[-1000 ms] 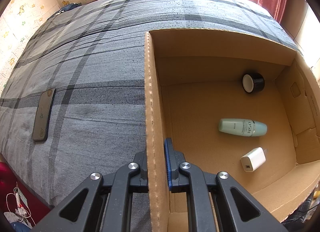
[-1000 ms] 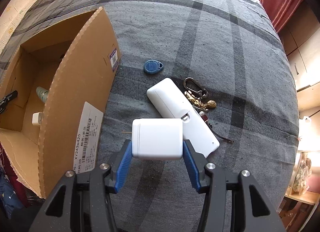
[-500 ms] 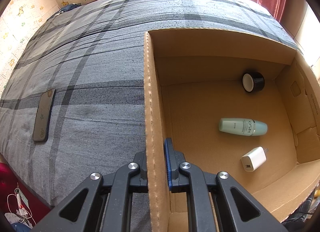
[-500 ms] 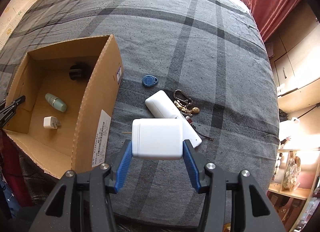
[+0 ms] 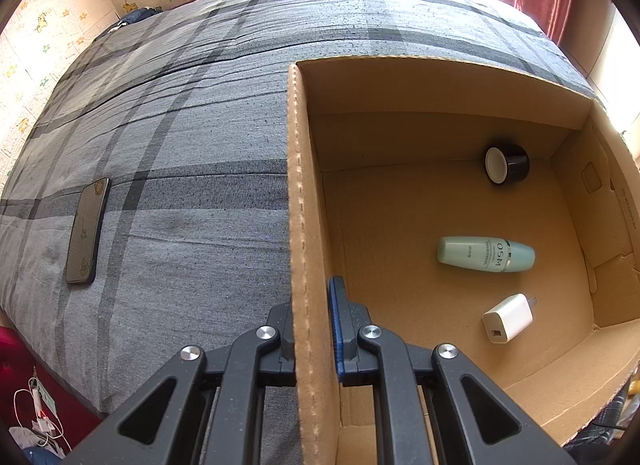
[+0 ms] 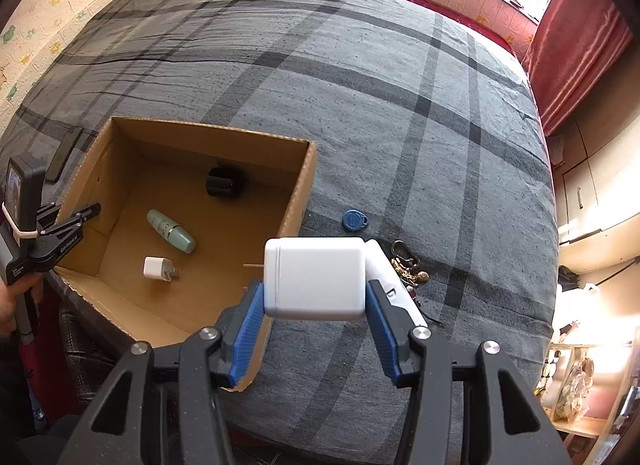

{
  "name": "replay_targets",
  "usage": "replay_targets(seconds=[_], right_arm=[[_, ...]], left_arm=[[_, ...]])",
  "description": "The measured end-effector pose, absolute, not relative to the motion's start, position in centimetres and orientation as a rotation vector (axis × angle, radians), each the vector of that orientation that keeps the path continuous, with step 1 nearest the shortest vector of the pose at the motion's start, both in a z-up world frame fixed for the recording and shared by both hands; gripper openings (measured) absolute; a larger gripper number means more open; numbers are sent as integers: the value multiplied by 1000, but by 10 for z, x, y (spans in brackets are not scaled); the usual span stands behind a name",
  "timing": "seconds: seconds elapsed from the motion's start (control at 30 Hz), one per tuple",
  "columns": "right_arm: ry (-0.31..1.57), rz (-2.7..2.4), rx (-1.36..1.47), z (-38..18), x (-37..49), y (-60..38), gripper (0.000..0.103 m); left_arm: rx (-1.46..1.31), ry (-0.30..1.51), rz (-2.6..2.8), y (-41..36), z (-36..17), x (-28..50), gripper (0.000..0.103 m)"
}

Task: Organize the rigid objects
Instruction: 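Lift and carry the larger white charger over the box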

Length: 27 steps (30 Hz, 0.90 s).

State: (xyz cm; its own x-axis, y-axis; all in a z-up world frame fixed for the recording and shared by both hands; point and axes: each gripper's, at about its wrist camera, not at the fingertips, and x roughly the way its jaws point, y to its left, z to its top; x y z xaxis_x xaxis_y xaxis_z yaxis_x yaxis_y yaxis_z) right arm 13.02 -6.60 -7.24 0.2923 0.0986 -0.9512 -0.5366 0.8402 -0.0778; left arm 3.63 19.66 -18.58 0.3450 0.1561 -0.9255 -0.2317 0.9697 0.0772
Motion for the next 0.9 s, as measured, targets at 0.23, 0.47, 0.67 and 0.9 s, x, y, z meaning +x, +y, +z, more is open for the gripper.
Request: replay_targets(seconds=[0.23,0.47,0.67,0.9], right_arm=[[1198,504,-431,-80,128,-29,54],[1209,517,-443,-104,129,2,54],[1233,514,-445,-128,129,22,54],[1287,494,-434,-160,132,37,54]], left_arm=[[-78,1191,253,197,-186,36,11],[-81,1190,253,197,-187,36,11],[-87,1190,252,199,-188,35,11],[-86,1189,253,199,-189,35,11]])
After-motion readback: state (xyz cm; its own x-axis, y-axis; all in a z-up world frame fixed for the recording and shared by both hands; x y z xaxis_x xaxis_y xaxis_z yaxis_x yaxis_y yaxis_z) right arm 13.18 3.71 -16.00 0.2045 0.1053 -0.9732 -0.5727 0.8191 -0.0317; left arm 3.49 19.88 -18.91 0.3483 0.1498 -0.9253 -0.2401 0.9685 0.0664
